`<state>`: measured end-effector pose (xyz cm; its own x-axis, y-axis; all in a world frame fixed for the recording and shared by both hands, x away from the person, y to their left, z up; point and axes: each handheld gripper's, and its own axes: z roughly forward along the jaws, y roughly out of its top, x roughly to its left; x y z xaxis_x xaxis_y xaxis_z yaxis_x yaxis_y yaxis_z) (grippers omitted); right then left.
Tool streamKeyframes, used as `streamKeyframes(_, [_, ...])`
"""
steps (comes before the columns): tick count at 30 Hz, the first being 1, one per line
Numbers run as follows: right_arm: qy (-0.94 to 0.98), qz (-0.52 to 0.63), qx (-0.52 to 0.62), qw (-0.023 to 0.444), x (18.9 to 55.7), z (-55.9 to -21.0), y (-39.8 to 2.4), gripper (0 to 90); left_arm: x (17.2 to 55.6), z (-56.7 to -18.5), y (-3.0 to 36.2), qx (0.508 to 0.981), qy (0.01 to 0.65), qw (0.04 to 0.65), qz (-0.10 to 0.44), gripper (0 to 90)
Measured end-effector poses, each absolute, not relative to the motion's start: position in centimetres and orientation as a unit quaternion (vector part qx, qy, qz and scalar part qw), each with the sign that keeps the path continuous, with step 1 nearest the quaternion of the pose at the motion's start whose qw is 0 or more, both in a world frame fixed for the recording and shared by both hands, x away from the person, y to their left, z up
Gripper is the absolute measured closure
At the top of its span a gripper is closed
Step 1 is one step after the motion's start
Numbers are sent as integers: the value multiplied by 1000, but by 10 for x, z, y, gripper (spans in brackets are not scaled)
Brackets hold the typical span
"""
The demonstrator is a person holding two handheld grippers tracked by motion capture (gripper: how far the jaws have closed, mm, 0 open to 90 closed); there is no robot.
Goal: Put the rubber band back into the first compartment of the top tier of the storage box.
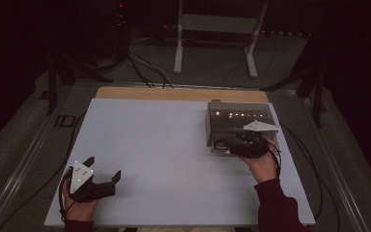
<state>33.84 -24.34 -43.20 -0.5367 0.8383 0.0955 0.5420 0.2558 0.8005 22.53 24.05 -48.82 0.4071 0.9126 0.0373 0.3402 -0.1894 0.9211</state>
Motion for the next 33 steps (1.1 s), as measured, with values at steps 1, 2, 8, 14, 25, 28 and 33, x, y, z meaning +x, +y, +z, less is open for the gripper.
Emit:
streamKeyframes(1, [772,421,441,179,336,-431,-244,320,225,-488,240,705,444,456,314,5])
streamKeyframes(2, [773,424,437,180,335,-430,-244,293,225,-488,240,705,444,455,314,5])
streamKeyframes(8, [775,428,425,189,327,-430,-246,206,225,-488,240,705,444,455,314,5])
streamKeyframes(14, [776,428,422,194,322,-430,-248,161,225,-488,240,705,444,455,314,5])
streamKeyframes(25, [772,422,426,211,310,-433,-254,35,225,-488,240,706,443,455,313,5])
streamKeyframes(28, [770,422,428,216,307,-434,-256,10,225,-488,240,705,443,456,313,5])
streamKeyframes(33, [771,413,428,229,300,-438,-258,1,225,-488,240,704,444,457,313,5])
